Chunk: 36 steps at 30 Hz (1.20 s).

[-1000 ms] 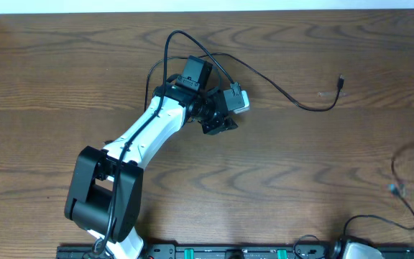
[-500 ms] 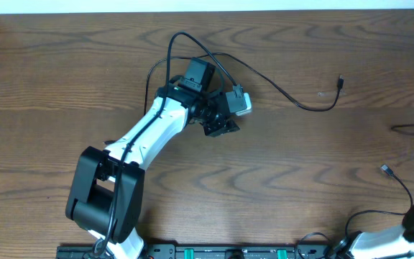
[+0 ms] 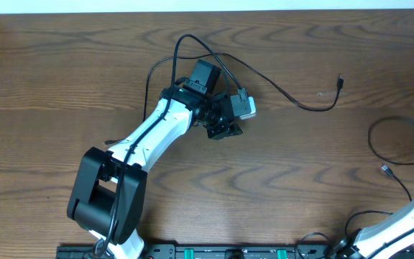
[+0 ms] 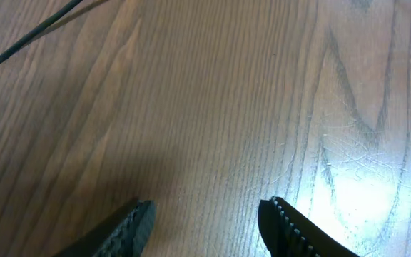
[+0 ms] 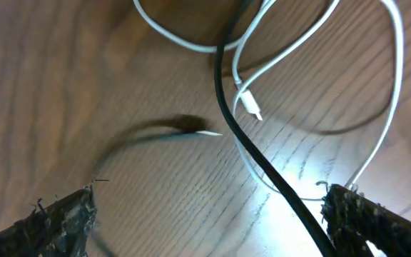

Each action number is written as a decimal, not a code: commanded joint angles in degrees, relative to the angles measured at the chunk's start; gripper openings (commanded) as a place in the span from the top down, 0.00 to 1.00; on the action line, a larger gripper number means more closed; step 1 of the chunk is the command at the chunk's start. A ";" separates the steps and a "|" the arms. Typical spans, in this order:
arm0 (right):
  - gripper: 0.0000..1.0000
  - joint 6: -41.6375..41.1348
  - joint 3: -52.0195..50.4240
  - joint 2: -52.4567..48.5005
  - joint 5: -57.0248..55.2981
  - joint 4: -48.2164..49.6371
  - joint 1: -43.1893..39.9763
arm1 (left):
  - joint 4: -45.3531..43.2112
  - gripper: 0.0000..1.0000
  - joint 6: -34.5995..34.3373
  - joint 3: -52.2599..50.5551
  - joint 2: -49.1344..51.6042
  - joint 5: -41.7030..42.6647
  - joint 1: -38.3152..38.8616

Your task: Untangle cables

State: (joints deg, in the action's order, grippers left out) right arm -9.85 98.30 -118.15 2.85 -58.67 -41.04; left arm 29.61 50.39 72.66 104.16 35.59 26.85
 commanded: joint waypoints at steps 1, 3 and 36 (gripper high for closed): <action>0.01 -0.59 0.26 1.46 0.70 -0.13 -0.46 | 0.31 0.47 -0.09 0.31 0.44 -0.28 0.13; 0.01 -3.58 0.26 2.03 0.74 -1.27 -0.87 | 0.33 0.47 -0.09 0.31 0.44 -0.28 0.13; 0.01 -34.88 -15.37 8.02 5.75 -15.13 -1.79 | 0.33 0.47 -0.07 0.31 0.44 -0.28 0.13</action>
State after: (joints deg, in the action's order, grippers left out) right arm -43.48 87.44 -111.26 9.80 -76.73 -44.88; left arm 29.74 50.39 72.66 104.16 35.59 26.85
